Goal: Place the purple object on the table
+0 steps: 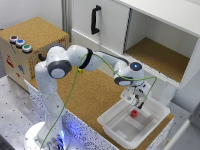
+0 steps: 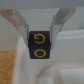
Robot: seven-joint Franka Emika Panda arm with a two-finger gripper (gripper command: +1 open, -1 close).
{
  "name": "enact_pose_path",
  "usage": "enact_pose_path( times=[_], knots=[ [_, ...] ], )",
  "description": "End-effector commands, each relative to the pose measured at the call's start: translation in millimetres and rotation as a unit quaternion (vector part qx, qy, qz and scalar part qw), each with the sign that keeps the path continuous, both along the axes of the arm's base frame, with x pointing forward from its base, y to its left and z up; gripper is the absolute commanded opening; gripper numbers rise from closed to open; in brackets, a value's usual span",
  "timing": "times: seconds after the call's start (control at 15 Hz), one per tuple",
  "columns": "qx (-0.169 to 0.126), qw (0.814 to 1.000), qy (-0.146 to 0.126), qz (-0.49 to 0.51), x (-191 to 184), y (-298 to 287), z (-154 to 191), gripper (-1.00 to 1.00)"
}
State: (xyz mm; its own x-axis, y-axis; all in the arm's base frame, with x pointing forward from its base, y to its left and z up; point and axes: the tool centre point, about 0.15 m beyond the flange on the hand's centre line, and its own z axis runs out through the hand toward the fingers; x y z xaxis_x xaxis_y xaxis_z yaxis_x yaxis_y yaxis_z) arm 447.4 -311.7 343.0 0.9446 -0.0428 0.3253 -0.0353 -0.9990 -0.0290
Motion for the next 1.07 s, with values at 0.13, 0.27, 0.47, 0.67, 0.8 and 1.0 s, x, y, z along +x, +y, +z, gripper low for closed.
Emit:
enact_pose_path(
  times=[0.13,0.27,0.47,0.67,0.8,1.0],
  knots=[
    [-0.019,0.999,-0.027,0.001,-22,133,20,-1.0],
    [-0.024,1.0,-0.019,0.005,-21,153,11,-1.0],
    [-0.044,0.999,0.016,0.006,-22,171,-14,-1.0],
    [-0.049,0.998,0.044,-0.003,-25,173,-46,-1.0],
    [-0.048,0.997,0.052,-0.006,-22,169,-69,-1.0],
    [-0.036,0.997,0.064,0.008,-14,168,-97,-1.0]
  ],
)
